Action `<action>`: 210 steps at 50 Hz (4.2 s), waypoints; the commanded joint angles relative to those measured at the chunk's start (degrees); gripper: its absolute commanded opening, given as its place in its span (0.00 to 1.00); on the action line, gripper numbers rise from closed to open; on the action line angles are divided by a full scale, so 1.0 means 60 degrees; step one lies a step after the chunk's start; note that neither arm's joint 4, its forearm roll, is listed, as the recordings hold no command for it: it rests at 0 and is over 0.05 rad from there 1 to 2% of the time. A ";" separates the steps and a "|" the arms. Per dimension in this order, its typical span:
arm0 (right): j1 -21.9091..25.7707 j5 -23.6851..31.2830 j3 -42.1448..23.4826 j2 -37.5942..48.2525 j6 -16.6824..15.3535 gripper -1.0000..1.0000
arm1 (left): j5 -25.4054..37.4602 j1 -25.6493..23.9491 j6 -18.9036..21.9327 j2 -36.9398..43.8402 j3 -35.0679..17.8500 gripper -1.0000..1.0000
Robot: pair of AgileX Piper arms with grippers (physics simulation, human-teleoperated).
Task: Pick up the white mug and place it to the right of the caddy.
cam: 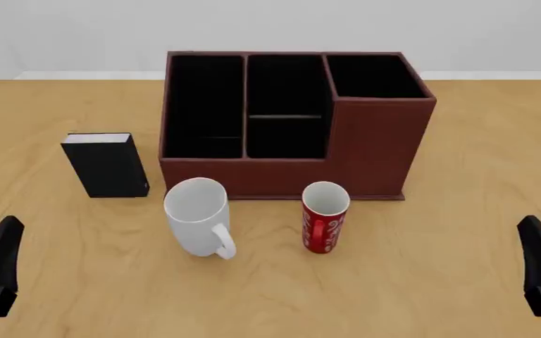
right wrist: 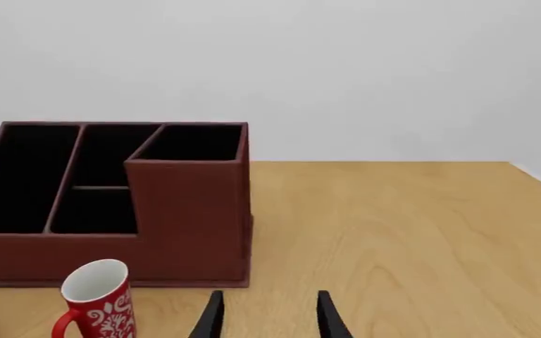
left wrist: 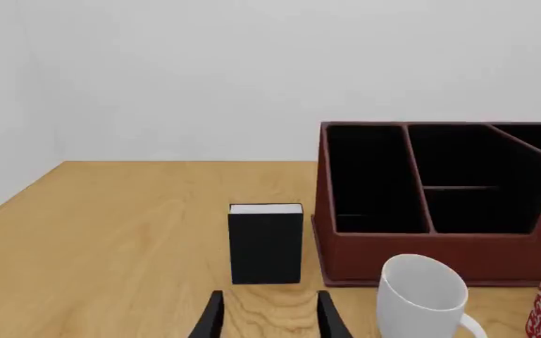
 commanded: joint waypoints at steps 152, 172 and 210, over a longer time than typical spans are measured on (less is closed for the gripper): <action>0.6772 0.2928 -1.0106 1.0767 -0.1875 1.00 | 0.0000 0.0000 0.0000 0.0000 0.0000 1.00; 0.7160 0.2889 -1.0211 1.1703 -0.2361 1.00 | 0.0000 0.0000 0.0000 0.0000 0.0000 1.00; 0.8779 0.2186 -1.0410 1.4091 -0.0563 1.00 | 0.0000 0.0000 0.0000 0.0000 0.0000 1.00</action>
